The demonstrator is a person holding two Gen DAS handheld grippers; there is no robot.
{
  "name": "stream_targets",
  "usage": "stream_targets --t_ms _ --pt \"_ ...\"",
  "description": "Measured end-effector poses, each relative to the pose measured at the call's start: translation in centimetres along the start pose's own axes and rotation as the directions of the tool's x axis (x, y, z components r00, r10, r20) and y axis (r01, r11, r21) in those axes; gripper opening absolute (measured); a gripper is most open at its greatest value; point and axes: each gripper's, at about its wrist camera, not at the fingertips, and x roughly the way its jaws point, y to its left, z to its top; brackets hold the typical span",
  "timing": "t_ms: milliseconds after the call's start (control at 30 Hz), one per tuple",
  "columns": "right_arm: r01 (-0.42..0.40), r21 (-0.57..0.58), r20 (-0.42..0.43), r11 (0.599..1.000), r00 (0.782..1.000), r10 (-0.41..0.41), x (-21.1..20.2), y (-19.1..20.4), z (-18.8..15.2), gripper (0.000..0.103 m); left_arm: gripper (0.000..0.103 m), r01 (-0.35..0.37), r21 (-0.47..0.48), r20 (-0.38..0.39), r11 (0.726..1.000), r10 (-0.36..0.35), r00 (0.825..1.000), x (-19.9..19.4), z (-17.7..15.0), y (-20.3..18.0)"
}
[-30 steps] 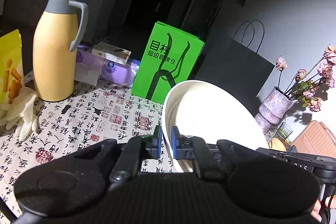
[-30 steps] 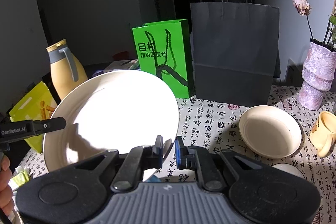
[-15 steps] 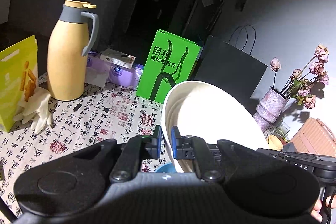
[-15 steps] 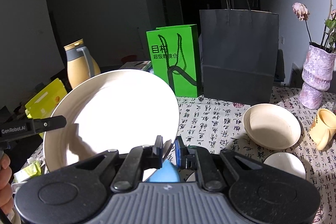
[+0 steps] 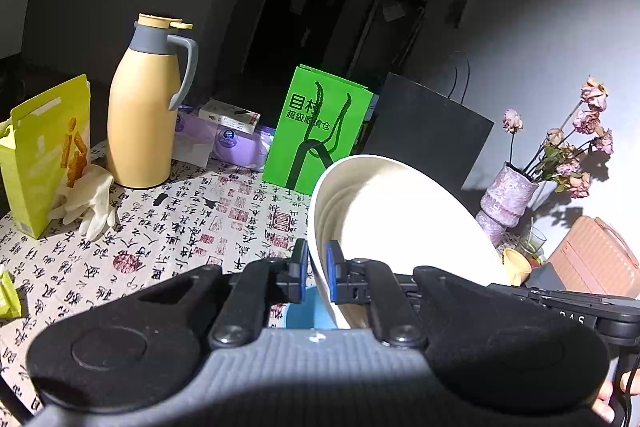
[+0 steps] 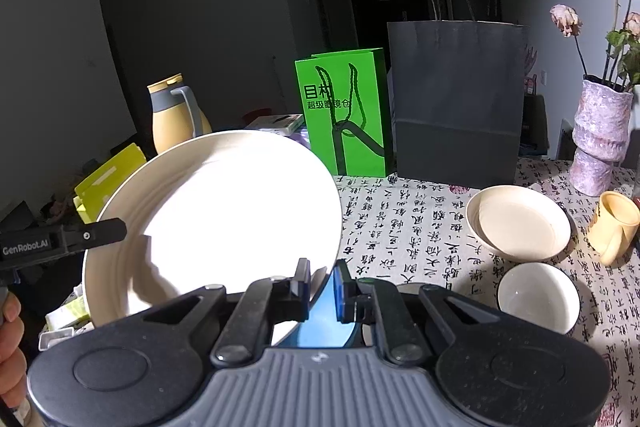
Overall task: Organize plates and bowls
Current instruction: 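Carry the held plate back over the blue bowl toward the first cream plate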
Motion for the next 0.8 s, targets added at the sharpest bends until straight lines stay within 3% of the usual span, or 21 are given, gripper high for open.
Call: stream_targets --t_ms 800 --pt "0.0 0.052 0.048 0.999 0.999 -0.002 -6.5 -1.8 -6.4 0.011 0.01 0.039 0.029 -0.032 0.999 -0.038 0.999 -3.8 -6.4 -2.3"
